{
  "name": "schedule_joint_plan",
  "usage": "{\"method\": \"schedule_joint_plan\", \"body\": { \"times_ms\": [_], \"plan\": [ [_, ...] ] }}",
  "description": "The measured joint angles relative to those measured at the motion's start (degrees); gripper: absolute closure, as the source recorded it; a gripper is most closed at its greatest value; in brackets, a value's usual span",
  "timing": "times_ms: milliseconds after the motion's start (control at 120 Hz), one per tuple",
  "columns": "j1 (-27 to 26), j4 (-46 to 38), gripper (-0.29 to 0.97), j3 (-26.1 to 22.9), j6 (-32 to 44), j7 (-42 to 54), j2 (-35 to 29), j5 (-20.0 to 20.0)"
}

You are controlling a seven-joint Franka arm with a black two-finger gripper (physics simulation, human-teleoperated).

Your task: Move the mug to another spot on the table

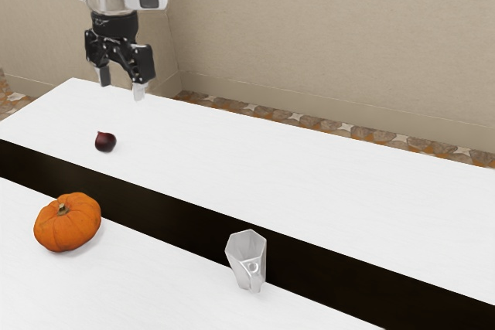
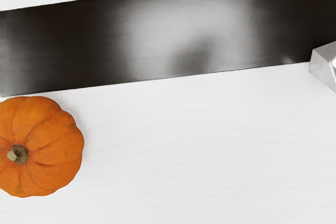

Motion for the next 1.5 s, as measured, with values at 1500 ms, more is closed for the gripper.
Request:
{"method": "schedule_joint_plan", "body": {
  "times_ms": [1500],
  "plan": [
    [-9.74,-33.62,0.00,-14.27,48.53,-81.38,11.64,-11.73]
  ]
}}
